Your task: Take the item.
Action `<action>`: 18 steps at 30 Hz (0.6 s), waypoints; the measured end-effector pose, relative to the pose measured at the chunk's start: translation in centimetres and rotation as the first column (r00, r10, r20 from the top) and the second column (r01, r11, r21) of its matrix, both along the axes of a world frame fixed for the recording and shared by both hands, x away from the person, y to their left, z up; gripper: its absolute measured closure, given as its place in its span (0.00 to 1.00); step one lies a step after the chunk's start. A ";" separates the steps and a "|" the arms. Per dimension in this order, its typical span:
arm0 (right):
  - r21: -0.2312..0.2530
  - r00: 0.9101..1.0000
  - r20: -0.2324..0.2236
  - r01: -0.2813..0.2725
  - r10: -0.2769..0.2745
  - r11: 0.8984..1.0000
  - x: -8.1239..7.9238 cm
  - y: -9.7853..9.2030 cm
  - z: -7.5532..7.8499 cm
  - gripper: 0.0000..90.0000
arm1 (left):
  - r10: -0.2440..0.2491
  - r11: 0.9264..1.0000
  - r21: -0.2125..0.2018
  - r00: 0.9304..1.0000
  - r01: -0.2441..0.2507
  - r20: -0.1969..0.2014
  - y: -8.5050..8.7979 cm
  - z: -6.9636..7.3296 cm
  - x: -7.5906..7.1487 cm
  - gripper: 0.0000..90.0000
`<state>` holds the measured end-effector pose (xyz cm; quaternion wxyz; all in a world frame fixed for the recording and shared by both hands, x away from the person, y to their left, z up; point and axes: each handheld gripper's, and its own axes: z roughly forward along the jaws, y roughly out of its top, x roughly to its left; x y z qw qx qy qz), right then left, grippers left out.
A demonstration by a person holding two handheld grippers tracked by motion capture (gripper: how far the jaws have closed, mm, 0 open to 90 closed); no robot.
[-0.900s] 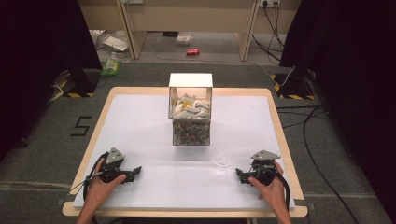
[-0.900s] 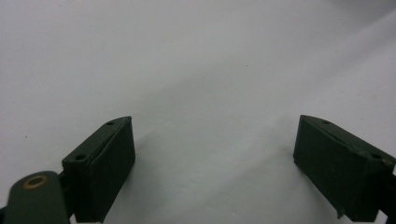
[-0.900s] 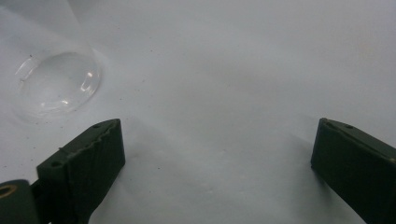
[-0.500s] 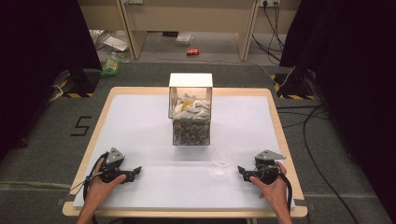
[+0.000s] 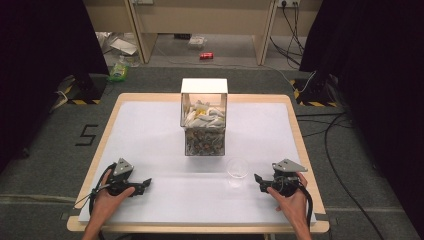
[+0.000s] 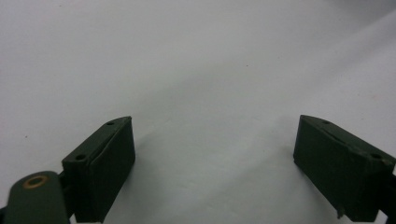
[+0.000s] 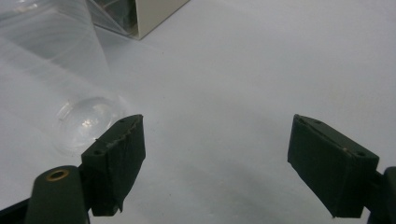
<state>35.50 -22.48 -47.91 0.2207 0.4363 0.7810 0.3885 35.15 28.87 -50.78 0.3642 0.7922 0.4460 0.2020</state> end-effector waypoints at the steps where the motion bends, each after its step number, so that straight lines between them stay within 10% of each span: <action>1: 0.002 1.000 0.004 0.001 -0.001 1.000 0.0 0.0 0.1 0.22 | 0.000 1.000 0.000 1.000 0.000 0.000 0.0 0.0 0.0 0.13; 18: -0.003 0.997 0.069 0.035 -0.035 0.999 0.6 -0.5 2.4 0.26 | 0.000 1.000 0.000 1.000 0.000 0.000 0.0 0.0 0.0 0.13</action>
